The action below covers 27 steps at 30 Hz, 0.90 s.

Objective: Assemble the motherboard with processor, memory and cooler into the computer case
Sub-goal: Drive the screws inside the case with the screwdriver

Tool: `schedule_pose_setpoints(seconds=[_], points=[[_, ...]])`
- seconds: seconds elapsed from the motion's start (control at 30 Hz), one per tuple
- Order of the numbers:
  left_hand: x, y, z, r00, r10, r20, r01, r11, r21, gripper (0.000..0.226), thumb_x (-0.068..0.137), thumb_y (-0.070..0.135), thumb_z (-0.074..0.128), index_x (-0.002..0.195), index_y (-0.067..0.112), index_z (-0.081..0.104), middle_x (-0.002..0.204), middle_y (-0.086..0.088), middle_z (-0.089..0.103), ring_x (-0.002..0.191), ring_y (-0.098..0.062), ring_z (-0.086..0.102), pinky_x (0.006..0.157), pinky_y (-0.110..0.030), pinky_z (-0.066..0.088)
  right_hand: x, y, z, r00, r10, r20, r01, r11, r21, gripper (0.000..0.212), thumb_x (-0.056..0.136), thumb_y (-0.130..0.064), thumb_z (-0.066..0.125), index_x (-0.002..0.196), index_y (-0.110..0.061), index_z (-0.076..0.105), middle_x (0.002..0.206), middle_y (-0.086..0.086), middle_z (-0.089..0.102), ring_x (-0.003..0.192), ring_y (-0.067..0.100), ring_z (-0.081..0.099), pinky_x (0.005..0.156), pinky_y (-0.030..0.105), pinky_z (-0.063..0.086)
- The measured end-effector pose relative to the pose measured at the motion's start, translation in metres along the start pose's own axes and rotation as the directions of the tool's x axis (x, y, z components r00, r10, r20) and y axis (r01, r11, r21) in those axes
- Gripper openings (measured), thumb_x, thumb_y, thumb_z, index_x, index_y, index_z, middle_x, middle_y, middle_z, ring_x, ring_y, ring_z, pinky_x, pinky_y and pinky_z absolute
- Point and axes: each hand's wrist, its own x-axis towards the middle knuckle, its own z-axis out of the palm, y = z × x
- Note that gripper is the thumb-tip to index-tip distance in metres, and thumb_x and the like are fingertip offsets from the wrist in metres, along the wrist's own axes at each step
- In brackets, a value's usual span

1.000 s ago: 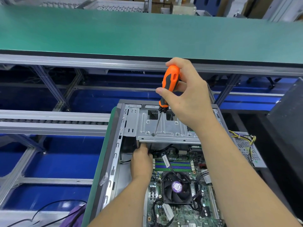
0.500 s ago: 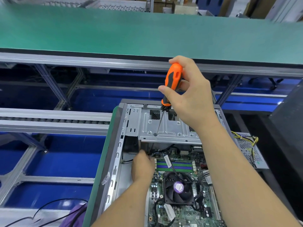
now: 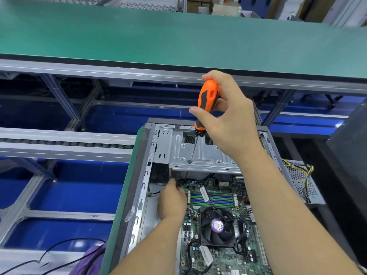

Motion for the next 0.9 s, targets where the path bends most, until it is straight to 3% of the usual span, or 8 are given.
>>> schedule_pose_setpoints(seconds=[0.07, 0.17, 0.3, 0.77, 0.83, 0.9], points=[[-0.0011, 0.0011, -0.0013, 1.000, 0.021, 0.010, -0.021, 0.999, 0.026, 0.037, 0.098, 0.016, 0.045, 0.134, 0.021, 0.054, 0.095, -0.002, 0.067, 0.072, -0.021, 0.058, 0.061, -0.027, 0.044, -0.0004, -0.0002, 0.0004, 1.000, -0.004, -0.002, 0.004, 1.000, -0.005, 0.048, 0.086, -0.016, 0.077, 0.127, -0.020, 0.052, 0.083, -0.019, 0.050, 0.076, 0.026, 0.062, 0.069, 0.044, 0.060], [-0.0006, 0.0001, -0.0007, 0.994, 0.012, 0.108, -0.024, 0.994, 0.104, 0.045, 0.099, 0.021, 0.042, 0.144, 0.026, 0.046, 0.112, -0.004, 0.069, 0.087, -0.026, 0.064, 0.069, -0.031, 0.050, -0.0008, -0.0018, 0.0010, 1.000, -0.007, -0.006, 0.007, 1.000, -0.020, 0.048, 0.086, -0.016, 0.078, 0.127, -0.019, 0.053, 0.084, -0.016, 0.050, 0.075, 0.025, 0.061, 0.070, 0.044, 0.061], [-0.0009, 0.0006, -0.0018, 0.990, -0.012, 0.139, -0.007, 0.991, 0.137, 0.040, 0.102, 0.027, 0.039, 0.140, 0.030, 0.051, 0.112, -0.004, 0.070, 0.094, -0.030, 0.064, 0.077, -0.035, 0.053, 0.0005, -0.0042, 0.0012, 1.000, -0.012, -0.008, 0.012, 0.999, -0.031, 0.048, 0.086, -0.018, 0.077, 0.127, -0.019, 0.053, 0.084, -0.017, 0.050, 0.074, 0.026, 0.061, 0.071, 0.044, 0.061], [-0.0030, 0.0022, -0.0057, 0.993, 0.009, 0.121, -0.021, 0.995, 0.101, 0.034, 0.097, 0.029, 0.048, 0.127, 0.029, 0.064, 0.097, -0.001, 0.073, 0.081, -0.026, 0.066, 0.062, -0.027, 0.046, 0.0006, -0.0050, 0.0005, 1.000, -0.003, -0.030, 0.001, 0.998, -0.056, 0.048, 0.086, -0.019, 0.078, 0.127, -0.021, 0.052, 0.082, -0.020, 0.049, 0.071, 0.024, 0.060, 0.074, 0.044, 0.060], [-0.0034, 0.0037, -0.0063, 0.992, -0.006, 0.124, -0.006, 0.996, 0.093, 0.029, 0.095, 0.029, 0.050, 0.119, 0.028, 0.068, 0.090, -0.002, 0.073, 0.076, -0.026, 0.064, 0.059, -0.027, 0.044, -0.0002, -0.0051, 0.0017, 1.000, 0.002, -0.026, -0.003, 0.999, -0.054, 0.049, 0.086, -0.019, 0.078, 0.127, -0.021, 0.052, 0.082, -0.020, 0.049, 0.072, 0.024, 0.061, 0.073, 0.044, 0.060], [-0.0035, 0.0048, -0.0061, 0.991, -0.019, 0.129, 0.008, 0.996, 0.087, 0.020, 0.094, 0.026, 0.050, 0.096, 0.023, 0.069, 0.075, -0.002, 0.068, 0.068, -0.026, 0.060, 0.058, -0.028, 0.048, -0.0011, -0.0046, 0.0024, 1.000, 0.003, -0.017, -0.004, 0.999, -0.053, 0.049, 0.087, -0.019, 0.078, 0.128, -0.021, 0.052, 0.083, -0.020, 0.049, 0.073, 0.024, 0.061, 0.073, 0.043, 0.060]])
